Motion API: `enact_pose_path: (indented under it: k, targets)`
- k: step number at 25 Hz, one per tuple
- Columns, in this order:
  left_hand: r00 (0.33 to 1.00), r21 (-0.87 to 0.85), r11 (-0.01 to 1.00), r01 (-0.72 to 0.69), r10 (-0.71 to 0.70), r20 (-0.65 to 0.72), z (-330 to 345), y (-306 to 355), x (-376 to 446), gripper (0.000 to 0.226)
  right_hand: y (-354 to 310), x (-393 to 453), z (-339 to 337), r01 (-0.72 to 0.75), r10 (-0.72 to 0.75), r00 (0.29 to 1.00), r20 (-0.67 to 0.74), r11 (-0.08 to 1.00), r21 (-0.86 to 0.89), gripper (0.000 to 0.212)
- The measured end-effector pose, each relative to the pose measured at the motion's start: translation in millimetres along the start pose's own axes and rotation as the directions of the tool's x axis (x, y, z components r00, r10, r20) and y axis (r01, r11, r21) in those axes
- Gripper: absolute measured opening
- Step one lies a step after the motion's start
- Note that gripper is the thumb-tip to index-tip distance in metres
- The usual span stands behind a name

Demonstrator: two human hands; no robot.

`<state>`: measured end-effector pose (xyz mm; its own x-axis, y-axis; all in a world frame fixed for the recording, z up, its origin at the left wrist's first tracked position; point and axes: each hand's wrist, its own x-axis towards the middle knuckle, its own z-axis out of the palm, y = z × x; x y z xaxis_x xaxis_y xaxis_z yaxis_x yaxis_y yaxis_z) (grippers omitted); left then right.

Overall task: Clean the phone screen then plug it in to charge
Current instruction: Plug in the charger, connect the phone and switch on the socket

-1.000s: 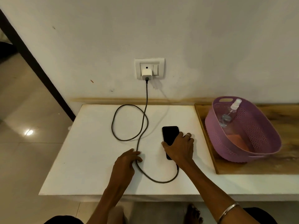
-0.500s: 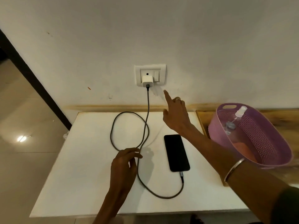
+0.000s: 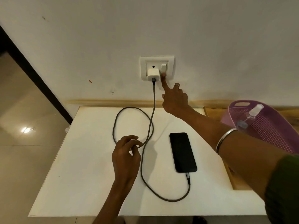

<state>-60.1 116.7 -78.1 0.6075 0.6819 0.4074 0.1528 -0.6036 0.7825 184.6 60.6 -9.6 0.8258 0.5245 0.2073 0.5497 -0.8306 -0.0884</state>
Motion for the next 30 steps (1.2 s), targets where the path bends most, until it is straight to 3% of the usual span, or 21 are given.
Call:
enact_pose_path:
  k: [5,11,14,18,20,25,30]
  targets:
    - [0.999,0.009,1.0,0.007,-0.007,0.034,3.9,9.8,3.5,0.035,-1.0,1.4,-6.4,-0.024,0.019,0.998,0.067,0.997,0.079,0.076]
    - [0.997,0.028,0.999,0.021,-0.023,0.077,-0.3,14.1,1.7,0.036,33.6,-24.7,-31.0,0.031,-0.098,0.988,0.117,0.881,0.473,0.056]
    - [0.996,0.049,0.999,0.023,-0.027,0.089,-7.6,14.1,-1.3,0.037,58.4,-66.4,-29.1,-0.121,0.03,0.979,0.199,0.879,0.46,0.051]
    - [0.989,0.053,0.995,0.086,-0.092,0.113,-19.1,7.5,-6.1,0.033,80.9,-141.7,-14.5,-0.306,0.107,0.88,0.462,0.873,0.381,0.056]
    - [0.979,0.049,0.988,0.147,-0.153,0.137,-22.8,5.6,-9.2,0.031,84.9,-180.0,-6.2,-0.385,0.155,0.839,0.521,0.846,0.369,0.061]
    - [0.942,0.129,0.963,0.236,-0.259,0.211,-31.2,8.9,-11.6,0.032,73.8,-241.4,4.3,-0.518,0.292,0.807,0.514,0.768,0.377,0.065]
    - [0.895,0.269,0.936,0.225,-0.308,0.324,-27.7,5.3,-6.8,0.046,56.5,-265.6,13.0,-0.522,0.318,0.837,0.445,0.708,0.475,0.058]
